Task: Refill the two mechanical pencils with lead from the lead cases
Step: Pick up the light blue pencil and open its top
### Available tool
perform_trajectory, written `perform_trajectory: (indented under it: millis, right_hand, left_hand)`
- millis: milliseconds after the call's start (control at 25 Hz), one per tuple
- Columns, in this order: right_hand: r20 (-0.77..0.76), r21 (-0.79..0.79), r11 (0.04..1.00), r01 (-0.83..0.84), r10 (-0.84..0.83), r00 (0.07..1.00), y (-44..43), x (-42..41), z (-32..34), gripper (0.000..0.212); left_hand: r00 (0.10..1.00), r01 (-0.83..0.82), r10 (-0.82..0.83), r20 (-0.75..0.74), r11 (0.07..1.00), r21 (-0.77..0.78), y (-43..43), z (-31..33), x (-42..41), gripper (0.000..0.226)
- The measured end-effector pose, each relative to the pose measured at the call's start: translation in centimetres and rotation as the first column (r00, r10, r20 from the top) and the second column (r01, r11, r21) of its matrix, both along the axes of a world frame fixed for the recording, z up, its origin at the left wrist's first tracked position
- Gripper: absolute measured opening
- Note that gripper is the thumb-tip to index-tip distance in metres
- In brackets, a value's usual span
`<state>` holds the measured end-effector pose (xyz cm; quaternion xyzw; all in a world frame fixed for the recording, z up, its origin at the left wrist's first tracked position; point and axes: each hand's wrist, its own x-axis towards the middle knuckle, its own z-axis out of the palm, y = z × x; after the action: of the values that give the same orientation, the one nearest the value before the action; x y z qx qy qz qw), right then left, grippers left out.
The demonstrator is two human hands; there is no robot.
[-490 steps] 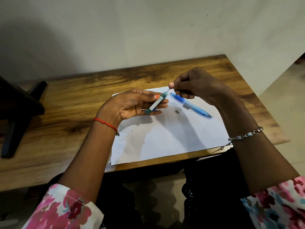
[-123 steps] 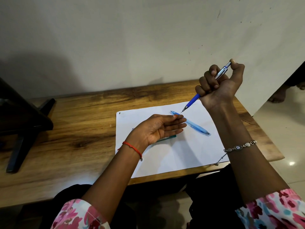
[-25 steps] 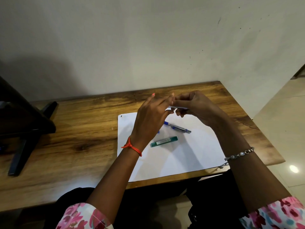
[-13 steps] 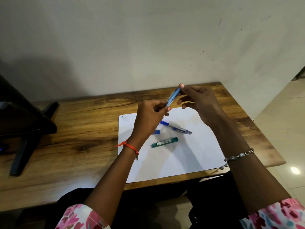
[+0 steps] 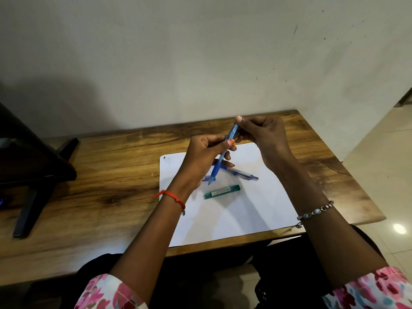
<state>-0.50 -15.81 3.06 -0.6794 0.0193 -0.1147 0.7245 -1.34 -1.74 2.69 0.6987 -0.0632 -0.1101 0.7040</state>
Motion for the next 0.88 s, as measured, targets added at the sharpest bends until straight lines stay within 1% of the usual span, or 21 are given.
perform_trajectory:
  millis: [120,280,440,520,560,640,720,760,800,880]
  right_hand:
    - [0.004,-0.033,0.999,0.029,-0.029,1.000,0.2,0.0,-0.2,0.012]
    - [-0.005,-0.028,0.999,0.028,-0.028,1.000,0.3,-0.1,-0.2,0.015]
    - [-0.013,0.004,0.994,0.107,-0.107,0.994,-0.1,0.0,0.1,0.019]
    - [-0.043,0.004,0.994,0.111,-0.111,0.993,-0.3,0.1,0.3,0.019]
    - [-0.074,0.029,0.996,0.089,-0.087,0.994,-0.4,0.2,0.2,0.020]
    - [-0.160,0.138,0.990,0.018,0.004,0.987,-0.6,0.3,0.2,0.021]
    - [-0.254,0.276,0.960,-0.041,0.114,0.960,-0.9,0.3,0.4,0.021]
    - [-0.290,0.321,0.944,-0.072,0.170,0.942,-1.1,0.3,0.6,0.021]
    - [-0.313,0.333,0.936,-0.109,0.219,0.924,-1.4,0.3,0.8,0.020]
    - [-0.315,0.287,0.941,-0.179,0.269,0.910,-1.5,0.2,0.8,0.017]
  left_hand:
    - [1.000,0.023,-0.023,-0.002,1.000,-0.018,0.0,-0.1,-0.1,0.012]
    - [1.000,0.010,-0.010,-0.007,0.999,-0.038,0.0,-0.2,0.1,0.015]
    - [0.999,0.033,-0.034,-0.014,0.999,-0.035,-0.2,-0.4,-0.1,0.014]
    - [0.999,0.046,-0.046,-0.005,0.999,-0.014,-0.3,-0.5,-0.3,0.015]
    - [0.999,0.042,-0.042,-0.006,0.999,-0.006,-0.3,-0.5,-0.3,0.016]
    - [0.999,0.027,-0.027,-0.017,1.000,-0.016,-0.2,-0.5,-0.3,0.017]
    - [1.000,0.019,-0.019,-0.020,0.999,-0.026,0.0,-0.5,-0.2,0.016]
    - [1.000,0.017,-0.017,-0.019,1.000,-0.021,0.0,-0.4,-0.1,0.016]
    - [1.000,0.015,-0.016,-0.016,1.000,-0.012,0.0,-0.5,-0.1,0.017]
    - [1.000,0.011,-0.011,-0.008,1.000,0.015,0.0,-0.5,0.0,0.019]
